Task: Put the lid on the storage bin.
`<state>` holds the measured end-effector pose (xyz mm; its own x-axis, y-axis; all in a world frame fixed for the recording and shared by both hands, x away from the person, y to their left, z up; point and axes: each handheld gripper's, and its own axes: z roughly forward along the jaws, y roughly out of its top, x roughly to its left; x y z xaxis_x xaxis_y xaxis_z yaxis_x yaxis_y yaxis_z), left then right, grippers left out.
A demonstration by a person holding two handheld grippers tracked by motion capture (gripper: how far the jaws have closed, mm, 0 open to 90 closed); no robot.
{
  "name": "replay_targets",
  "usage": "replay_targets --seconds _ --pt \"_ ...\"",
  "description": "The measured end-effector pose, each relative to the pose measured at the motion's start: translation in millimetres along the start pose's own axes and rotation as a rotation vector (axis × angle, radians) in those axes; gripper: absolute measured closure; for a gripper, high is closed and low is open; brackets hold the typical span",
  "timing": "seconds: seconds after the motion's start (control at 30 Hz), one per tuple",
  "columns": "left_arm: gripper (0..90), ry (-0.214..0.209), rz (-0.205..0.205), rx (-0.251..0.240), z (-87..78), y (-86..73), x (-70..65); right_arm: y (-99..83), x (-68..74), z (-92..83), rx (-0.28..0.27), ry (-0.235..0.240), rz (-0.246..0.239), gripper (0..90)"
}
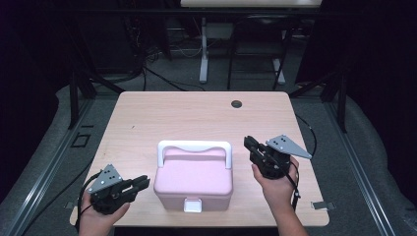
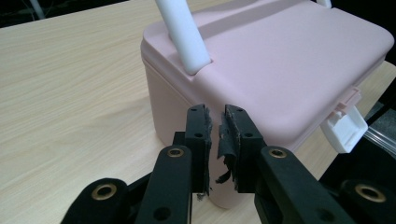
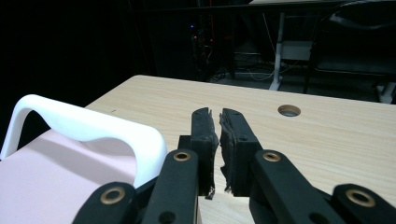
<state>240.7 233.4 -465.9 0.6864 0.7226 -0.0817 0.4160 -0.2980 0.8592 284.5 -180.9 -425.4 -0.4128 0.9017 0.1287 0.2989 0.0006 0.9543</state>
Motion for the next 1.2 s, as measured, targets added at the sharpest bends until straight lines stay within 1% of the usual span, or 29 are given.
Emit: replay_targets --seconds 0.13,0.17,0.27,0.33,0.4,0.47,0.5,0.53,0.6,0.73,0.93,0.97,1.0,1.07,1.13,1.2 --pt "77.2 0.005 -0.008 0.002 0.7 2.9 4.4 0.0 -0.7 0.0 0.001 0.000 0.002 83.1" --pt "76.2 0.008 -0.014 -0.007 1.3 4.1 5.2 0.1 -1.0 -0.1 0.000 -0.001 0.003 83.1" --pt "71.9 0.010 -0.017 -0.008 2.0 10.2 9.9 0.2 -1.3 -0.3 0.003 -0.001 0.003 82.5" --pt "69.2 0.017 -0.030 -0.023 3.3 13.7 12.2 0.0 -1.6 0.0 0.003 -0.001 0.003 82.1" --pt "66.3 0.005 -0.050 -0.029 5.0 19.0 15.7 -0.2 -1.9 0.5 0.005 -0.001 0.001 81.9" --pt "64.8 0.001 -0.055 -0.039 7.0 22.9 17.9 -0.4 -2.3 1.1 0.011 0.000 -0.001 81.5" --pt "64.6 0.004 -0.053 -0.031 7.1 24.8 18.7 -0.6 -2.5 1.2 0.014 0.000 -0.001 81.4" --pt "64.2 0.006 -0.057 -0.041 8.9 27.0 20.0 -0.6 -2.7 1.4 0.015 0.000 -0.001 81.4" --pt "63.7 0.009 -0.059 -0.047 10.8 30.2 22.2 -0.9 -3.3 1.7 0.019 -0.003 0.000 81.2" --pt "61.7 0.002 -0.071 -0.040 16.0 37.2 28.5 -1.1 -4.2 1.7 0.023 -0.003 0.001 81.1" --pt "60.6 0.022 -0.097 -0.069 20.5 46.4 38.9 -1.1 -5.5 1.5 0.022 -0.007 0.002 80.9" --pt "60.2 0.025 -0.097 -0.069 20.6 48.6 40.7 -1.1 -5.7 1.4 0.021 -0.008 0.002 80.9" --pt "59.9 0.031 -0.102 -0.083 21.8 50.7 42.8 -1.3 -6.0 1.5 0.021 -0.009 0.002 80.8" --pt "59.1 0.034 -0.105 -0.090 23.4 53.8 46.1 -1.6 -6.3 1.8 0.023 -0.010 0.002 80.6" --pt "59.0 0.037 -0.110 -0.096 26.3 56.2 49.0 -2.1 -6.8 2.0 0.024 -0.009 0.002 80.2" --pt "59.0 0.040 -0.113 -0.090 28.6 58.1 51.5 -2.4 -6.9 2.2 0.023 -0.010 0.001 80.0"
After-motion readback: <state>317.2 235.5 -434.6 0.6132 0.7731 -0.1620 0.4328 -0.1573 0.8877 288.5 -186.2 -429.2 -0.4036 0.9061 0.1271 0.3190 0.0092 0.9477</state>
